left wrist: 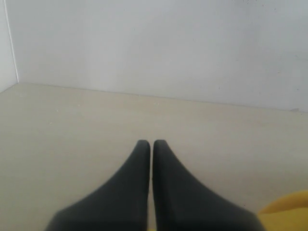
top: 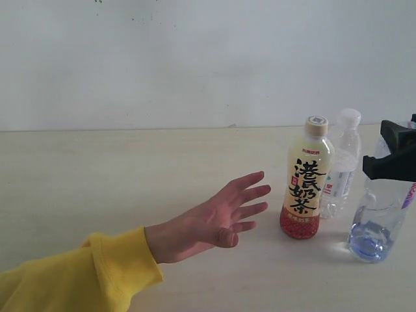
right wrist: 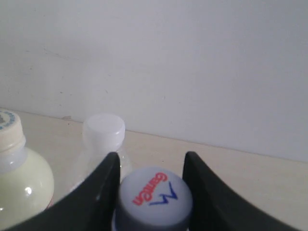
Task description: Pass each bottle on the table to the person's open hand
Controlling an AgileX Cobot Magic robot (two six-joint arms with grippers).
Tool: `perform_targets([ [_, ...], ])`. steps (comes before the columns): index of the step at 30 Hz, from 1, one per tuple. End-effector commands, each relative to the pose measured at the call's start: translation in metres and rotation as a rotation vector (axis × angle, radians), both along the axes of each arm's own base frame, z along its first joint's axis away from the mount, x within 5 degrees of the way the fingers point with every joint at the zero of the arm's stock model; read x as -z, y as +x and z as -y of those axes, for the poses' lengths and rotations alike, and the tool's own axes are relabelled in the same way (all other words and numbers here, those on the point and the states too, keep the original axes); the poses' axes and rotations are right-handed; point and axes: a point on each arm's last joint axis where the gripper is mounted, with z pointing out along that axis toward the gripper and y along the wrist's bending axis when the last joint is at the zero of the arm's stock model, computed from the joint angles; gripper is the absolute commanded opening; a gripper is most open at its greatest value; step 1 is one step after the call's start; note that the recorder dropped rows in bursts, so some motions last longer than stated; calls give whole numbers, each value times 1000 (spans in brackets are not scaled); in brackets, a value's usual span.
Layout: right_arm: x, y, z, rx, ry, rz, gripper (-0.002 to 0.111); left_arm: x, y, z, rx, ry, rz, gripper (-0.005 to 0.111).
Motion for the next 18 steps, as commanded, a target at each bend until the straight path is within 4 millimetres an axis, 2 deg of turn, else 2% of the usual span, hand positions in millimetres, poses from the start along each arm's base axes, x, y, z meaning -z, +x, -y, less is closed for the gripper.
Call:
perform_targets([
  [1,-8,-4,0,-3,2,3,0,-1,0,0,-3,-2,6,4],
  [5,-34,-23,3,-9,12,58,0,-1,0,0,-3,-2,6,4],
  [10,-60,-64,2,-46,94,5,0,-1,0,0,-3,-2,6,4],
  [11,-69,-78,-4,-101,115,29,0,-1,0,0,-3,-2,6,4],
  [13,-74,-95,-14,-193,164,14,0,-1,0,0,-3,-2,6,4],
  [16,-74,-102,-32,-318,170,4,0,-1,0,0,-3,-2,6,4],
  [18,-71,-94,-50,-397,181,11,0,-1,0,0,-3,-2,6,4],
])
